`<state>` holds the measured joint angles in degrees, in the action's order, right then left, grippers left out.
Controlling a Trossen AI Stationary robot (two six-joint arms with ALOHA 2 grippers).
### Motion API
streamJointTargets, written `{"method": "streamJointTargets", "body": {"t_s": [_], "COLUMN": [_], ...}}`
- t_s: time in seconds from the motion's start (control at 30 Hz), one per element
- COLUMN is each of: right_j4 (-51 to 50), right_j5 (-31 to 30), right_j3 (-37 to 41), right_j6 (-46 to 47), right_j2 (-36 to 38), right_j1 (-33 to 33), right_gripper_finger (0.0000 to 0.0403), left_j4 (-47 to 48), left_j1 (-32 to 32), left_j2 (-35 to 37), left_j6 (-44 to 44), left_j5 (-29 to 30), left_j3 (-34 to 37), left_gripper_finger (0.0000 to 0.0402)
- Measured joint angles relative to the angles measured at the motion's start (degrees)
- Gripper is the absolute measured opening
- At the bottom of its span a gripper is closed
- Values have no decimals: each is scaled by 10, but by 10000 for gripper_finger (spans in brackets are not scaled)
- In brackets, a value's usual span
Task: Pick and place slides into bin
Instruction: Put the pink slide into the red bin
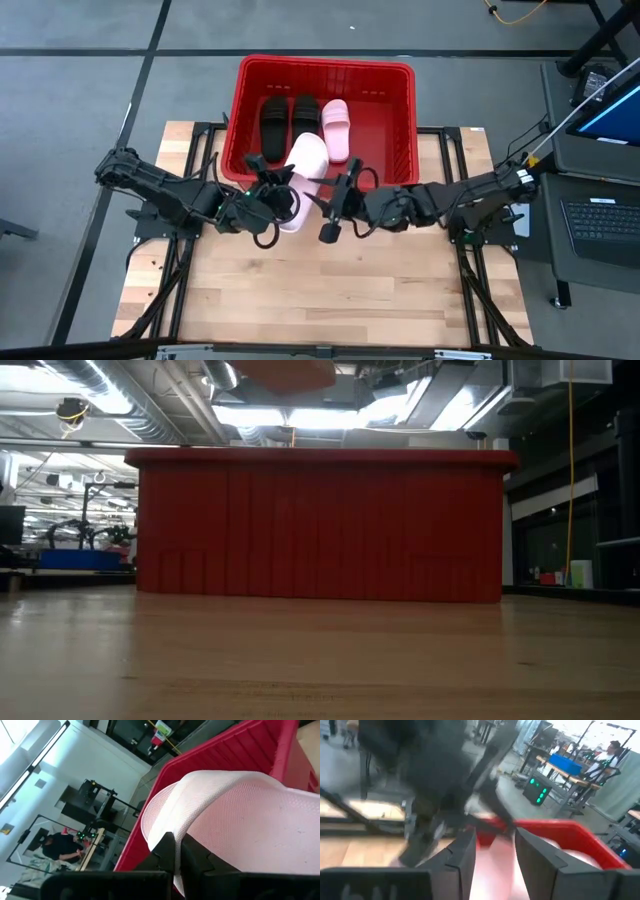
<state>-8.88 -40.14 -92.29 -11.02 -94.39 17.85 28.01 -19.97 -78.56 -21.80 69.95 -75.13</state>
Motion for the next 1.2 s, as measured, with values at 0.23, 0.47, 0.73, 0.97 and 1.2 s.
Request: {"method": "streamJointTargets", "body": {"t_s": [0.23,0.47,0.73,0.97,1.2], "right_j4": [-191,-224,-224,-218,-233], "right_j5": [-29,-62,-153,-160,-172], "right_j3": [-133,-163,-164,-164,-164], "right_j6": [27,14,-27,-29,-30], "right_j2": [-48,-104,-126,-121,-121], "right_j1": [0,-4,-13,-15,-16], "right_gripper_finger": [137,137,137,137,137], "left_j4": [0,0,0,0,0], "left_j1": [3,6,6,6,6], "left_j2": [0,0,0,0,0], "left_j6": [0,9,11,15,17], "left_j5": [-1,-1,-6,-6,-6], "left_j3": [0,0,0,0,0], "left_gripper_finger": [4,4,4,5,6]}}
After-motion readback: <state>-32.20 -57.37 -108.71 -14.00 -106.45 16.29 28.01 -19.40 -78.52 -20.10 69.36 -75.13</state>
